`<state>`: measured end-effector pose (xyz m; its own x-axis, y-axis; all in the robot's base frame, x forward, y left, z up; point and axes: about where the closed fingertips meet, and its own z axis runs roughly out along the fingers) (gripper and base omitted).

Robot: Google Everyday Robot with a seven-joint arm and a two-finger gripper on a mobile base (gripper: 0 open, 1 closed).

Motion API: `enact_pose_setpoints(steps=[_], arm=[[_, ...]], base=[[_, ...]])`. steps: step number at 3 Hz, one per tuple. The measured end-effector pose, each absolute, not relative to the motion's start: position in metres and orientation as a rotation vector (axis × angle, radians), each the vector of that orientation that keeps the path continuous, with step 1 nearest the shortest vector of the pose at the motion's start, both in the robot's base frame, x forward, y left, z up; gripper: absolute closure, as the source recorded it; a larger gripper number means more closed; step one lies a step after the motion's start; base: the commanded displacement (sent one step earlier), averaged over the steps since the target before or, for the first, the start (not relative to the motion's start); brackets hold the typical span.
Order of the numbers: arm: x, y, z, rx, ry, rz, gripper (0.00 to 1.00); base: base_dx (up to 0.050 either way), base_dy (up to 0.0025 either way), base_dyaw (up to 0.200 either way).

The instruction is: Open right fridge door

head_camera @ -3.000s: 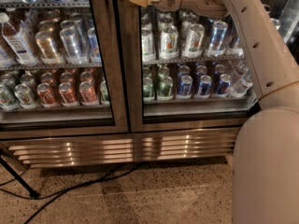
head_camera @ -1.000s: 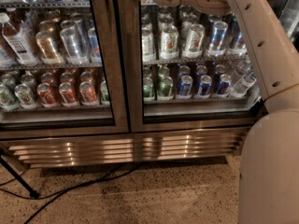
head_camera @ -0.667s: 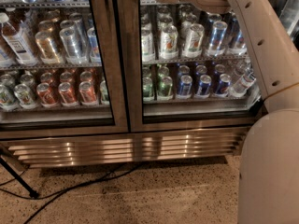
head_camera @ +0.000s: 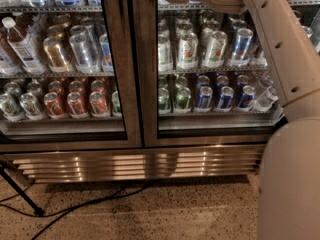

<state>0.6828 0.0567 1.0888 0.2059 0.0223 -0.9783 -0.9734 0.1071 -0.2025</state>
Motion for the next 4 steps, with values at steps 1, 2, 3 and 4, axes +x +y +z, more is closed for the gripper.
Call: enact_pose_setpoints(steps=[1, 2, 3, 4], arm=[[0.6708, 0.0594, 1.0942, -1.188, 1.090, 0.985, 1.00], [0.6707, 0.0547, 1.0942, -1.188, 1.090, 0.985, 1.00], [0.6707, 0.0547, 1.0942, -1.188, 1.090, 0.985, 1.00], [0.6627, 0.0542, 1.0982, -1.161, 1.117, 0.965, 1.00]], base=[[-0.050, -0.00018, 0.001], [0.000, 0.00000, 0.000], [0.000, 0.00000, 0.000], [0.000, 0.00000, 0.000]])
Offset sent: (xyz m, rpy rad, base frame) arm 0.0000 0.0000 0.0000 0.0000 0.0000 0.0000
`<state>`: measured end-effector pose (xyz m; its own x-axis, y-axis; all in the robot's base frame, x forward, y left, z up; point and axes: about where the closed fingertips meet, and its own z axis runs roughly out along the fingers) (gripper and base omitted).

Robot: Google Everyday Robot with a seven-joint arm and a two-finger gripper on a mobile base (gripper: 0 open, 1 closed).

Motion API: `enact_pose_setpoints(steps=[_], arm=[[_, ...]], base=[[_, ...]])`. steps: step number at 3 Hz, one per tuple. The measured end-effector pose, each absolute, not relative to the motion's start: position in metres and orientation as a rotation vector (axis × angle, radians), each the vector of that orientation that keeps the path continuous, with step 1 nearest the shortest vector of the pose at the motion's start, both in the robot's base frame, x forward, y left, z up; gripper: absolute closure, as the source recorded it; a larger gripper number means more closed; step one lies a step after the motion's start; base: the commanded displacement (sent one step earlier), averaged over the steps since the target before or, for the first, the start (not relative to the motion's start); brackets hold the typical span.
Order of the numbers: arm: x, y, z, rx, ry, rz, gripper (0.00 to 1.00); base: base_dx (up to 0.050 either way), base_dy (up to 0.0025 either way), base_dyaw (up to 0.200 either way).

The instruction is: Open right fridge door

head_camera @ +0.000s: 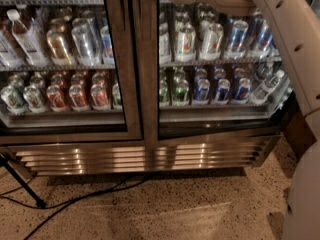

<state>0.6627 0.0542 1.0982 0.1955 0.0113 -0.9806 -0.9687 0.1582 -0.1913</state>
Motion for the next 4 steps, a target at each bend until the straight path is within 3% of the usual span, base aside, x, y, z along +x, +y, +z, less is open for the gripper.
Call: enact_pose_setpoints(steps=[1, 4], arm=[[0.6619, 0.0510, 1.0979, -1.161, 1.117, 0.965, 1.00], [0.6619, 0.0511, 1.0979, -1.161, 1.116, 0.965, 0.34]], base=[[0.000, 0.00000, 0.000], [0.000, 0.00000, 0.000]])
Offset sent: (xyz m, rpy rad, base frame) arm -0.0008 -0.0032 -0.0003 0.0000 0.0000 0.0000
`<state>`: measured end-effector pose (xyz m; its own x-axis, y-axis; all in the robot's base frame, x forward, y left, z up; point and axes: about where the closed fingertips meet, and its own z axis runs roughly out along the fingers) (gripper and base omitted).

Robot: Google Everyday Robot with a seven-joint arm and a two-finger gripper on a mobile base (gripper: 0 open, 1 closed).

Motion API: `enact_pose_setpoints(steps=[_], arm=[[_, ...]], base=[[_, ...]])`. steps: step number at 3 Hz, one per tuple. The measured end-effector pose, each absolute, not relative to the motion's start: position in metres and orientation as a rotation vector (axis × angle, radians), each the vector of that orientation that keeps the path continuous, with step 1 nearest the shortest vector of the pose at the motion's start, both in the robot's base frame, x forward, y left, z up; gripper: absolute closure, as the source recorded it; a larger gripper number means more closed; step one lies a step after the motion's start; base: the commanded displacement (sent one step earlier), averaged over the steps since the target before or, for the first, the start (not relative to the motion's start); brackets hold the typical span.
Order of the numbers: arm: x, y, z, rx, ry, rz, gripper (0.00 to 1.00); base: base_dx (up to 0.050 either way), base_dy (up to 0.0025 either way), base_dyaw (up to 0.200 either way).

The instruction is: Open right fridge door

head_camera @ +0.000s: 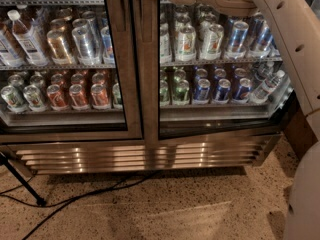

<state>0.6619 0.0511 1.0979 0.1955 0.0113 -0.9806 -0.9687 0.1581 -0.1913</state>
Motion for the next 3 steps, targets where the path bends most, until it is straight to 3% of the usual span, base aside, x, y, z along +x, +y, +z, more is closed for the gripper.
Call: enact_pose_setpoints(steps=[1, 2, 3], arm=[[0.6618, 0.0510, 1.0979, -1.161, 1.116, 0.965, 0.11], [0.6579, 0.0462, 1.1005, -1.141, 1.113, 0.936, 0.00], [0.6553, 0.0492, 1.0997, -1.140, 1.113, 0.936, 0.00]], base=[[0.000, 0.00000, 0.000], [0.000, 0.00000, 0.000], [0.000, 0.00000, 0.000]])
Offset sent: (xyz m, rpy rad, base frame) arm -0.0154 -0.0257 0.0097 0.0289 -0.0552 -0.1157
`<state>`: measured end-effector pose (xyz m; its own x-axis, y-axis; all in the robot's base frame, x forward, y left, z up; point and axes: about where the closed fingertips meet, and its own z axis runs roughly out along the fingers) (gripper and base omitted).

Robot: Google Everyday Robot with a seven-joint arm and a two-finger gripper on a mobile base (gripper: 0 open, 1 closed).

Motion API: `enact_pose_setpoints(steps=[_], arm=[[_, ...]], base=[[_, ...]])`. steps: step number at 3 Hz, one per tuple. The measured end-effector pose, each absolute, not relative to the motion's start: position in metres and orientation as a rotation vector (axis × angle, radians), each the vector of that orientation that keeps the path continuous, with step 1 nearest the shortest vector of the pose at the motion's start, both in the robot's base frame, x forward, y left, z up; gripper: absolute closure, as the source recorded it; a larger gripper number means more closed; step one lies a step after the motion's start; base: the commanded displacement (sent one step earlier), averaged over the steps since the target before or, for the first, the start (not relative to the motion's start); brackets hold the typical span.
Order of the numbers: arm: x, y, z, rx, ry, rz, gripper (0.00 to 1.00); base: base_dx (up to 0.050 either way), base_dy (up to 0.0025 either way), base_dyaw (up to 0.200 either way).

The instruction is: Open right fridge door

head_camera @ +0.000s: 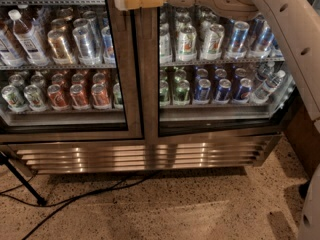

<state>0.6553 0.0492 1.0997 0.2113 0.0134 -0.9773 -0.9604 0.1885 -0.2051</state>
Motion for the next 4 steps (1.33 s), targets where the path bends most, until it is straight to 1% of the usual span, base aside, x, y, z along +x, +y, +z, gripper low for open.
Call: enact_pose_setpoints(steps=[4], arm=[[0.6496, 0.0530, 1.0996, -1.136, 1.120, 0.922, 0.00]], base=[[0.000, 0.00000, 0.000]])
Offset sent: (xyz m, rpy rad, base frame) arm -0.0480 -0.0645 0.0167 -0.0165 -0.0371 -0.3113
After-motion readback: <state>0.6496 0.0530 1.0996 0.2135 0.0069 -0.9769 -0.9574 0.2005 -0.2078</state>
